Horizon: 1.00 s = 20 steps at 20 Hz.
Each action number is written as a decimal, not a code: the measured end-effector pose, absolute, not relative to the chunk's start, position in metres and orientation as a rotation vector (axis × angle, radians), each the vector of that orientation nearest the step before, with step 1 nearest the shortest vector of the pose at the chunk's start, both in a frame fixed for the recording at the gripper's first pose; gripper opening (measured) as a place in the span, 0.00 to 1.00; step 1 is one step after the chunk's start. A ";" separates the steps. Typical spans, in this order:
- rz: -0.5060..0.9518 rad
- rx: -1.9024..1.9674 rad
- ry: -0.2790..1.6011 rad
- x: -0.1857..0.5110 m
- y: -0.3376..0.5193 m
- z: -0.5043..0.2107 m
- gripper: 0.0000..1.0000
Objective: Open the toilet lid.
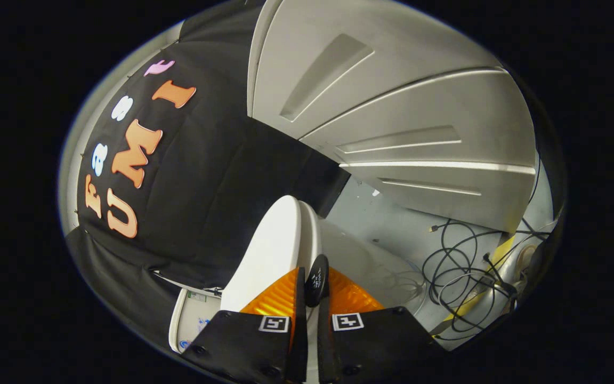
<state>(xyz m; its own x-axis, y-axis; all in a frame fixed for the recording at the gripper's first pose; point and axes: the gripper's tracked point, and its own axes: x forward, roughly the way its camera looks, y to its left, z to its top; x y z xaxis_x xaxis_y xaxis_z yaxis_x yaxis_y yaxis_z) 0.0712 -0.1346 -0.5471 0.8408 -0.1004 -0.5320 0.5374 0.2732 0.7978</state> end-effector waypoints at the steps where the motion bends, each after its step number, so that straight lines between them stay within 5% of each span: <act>1: -0.443 1.232 0.405 0.071 -0.135 -0.546 0.12; 20: -0.359 0.898 0.312 0.115 -0.134 -0.422 0.11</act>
